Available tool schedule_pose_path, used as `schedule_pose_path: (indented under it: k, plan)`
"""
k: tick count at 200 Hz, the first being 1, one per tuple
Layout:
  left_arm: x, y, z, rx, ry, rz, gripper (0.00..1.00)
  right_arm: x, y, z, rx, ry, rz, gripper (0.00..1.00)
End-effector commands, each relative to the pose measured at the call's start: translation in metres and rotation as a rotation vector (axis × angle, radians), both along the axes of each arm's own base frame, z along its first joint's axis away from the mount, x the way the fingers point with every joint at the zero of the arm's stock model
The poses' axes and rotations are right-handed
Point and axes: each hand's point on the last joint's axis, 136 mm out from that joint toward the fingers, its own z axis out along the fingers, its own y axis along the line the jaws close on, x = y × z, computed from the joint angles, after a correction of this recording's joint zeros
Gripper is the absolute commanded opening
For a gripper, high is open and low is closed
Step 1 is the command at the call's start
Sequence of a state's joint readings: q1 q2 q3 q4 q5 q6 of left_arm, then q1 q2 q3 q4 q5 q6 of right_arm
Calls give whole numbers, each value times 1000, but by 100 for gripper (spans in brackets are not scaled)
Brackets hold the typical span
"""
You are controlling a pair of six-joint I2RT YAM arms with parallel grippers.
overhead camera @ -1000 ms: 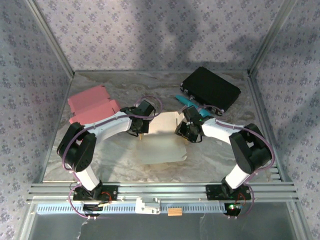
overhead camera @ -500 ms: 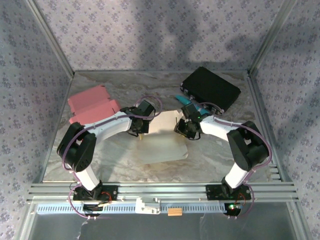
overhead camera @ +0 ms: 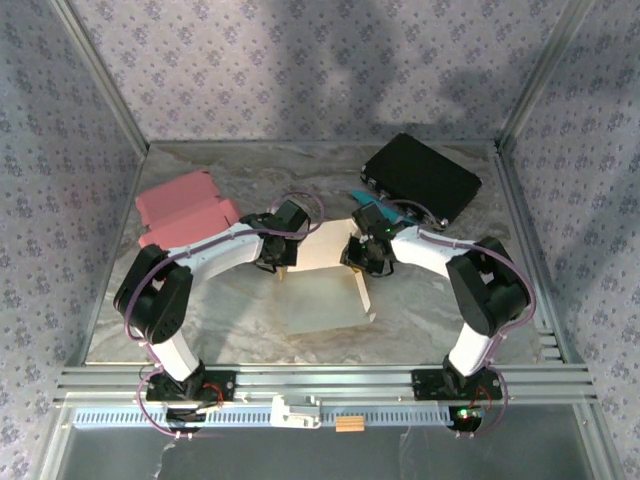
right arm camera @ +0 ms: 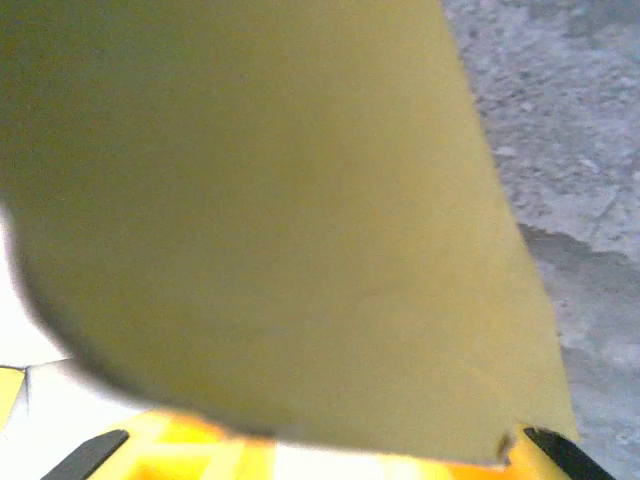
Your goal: Fold the paper box
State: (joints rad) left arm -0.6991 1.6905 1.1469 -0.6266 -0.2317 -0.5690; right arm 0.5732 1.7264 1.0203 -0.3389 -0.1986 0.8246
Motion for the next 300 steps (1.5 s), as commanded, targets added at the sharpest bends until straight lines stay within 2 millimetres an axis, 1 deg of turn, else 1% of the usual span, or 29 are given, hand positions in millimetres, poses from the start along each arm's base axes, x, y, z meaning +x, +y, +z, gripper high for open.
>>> schedule_pose_path:
  k: [1, 21, 35, 50, 59, 67, 71, 92, 99, 124, 139, 149, 163, 170, 185, 203, 223, 237, 250, 267, 277, 300]
  plan:
    - [1, -8, 1, -16, 9, -21, 0, -4, 10, 1, -12, 13, 65, 31]
    - [1, -8, 1, -14, 11, -22, 0, -7, 9, 3, -18, 6, 70, 30]
    - [1, -7, 1, -14, 12, -22, 0, -6, 9, 13, -14, -22, 79, 30]
    - [2, -7, 3, -22, 13, -23, 0, -5, 8, 29, -28, -64, 100, 30]
    - [2, -7, 5, -44, 18, -24, 0, -2, 6, 42, -34, -98, 113, 31]
    - [4, -10, 8, -87, 28, -26, 0, 1, 4, 60, -31, -145, 127, 31]
    - [4, -11, 9, -109, 36, -27, 0, 1, 3, 66, -29, -158, 131, 31]
    - [9, -16, 25, -212, 54, -38, 0, 10, -8, 107, 8, -250, 126, 34]
    - [11, -16, 30, -233, 55, -44, 0, 12, -13, 124, 21, -298, 149, 35]
    - [13, -22, 47, -333, 72, -99, 0, 21, -41, 175, 91, -414, 112, 39]
    - [15, -21, 54, -379, 77, -132, 0, 26, -63, 195, 138, -450, 65, 39]
    - [14, -21, 59, -434, 79, -158, 0, 27, -76, 203, 187, -460, 44, 40]
    - [16, -18, 65, -505, 81, -171, 0, 28, -94, 207, 233, -460, 10, 40]
    - [16, -18, 67, -540, 82, -186, 0, 28, -99, 207, 254, -461, 4, 40]
    - [17, -18, 72, -592, 86, -216, 0, 27, -105, 204, 293, -442, 4, 39]
    - [18, -18, 77, -633, 82, -250, 0, 26, -107, 196, 336, -405, 19, 37]
    - [18, -21, 81, -665, 87, -284, 0, 24, -100, 197, 410, -411, 72, 37]
    - [15, -24, 81, -685, 105, -311, 0, 22, -91, 196, 463, -404, 125, 38]
    - [12, -27, 82, -710, 120, -333, 0, 19, -84, 185, 482, -375, 175, 38]
    - [8, -29, 81, -718, 138, -350, 0, 17, -84, 172, 464, -359, 202, 38]
    - [6, -30, 81, -726, 148, -361, 0, 17, -82, 173, 478, -373, 216, 38]
    - [1, -29, 77, -722, 175, -370, 0, 21, -76, 188, 511, -431, 263, 38]
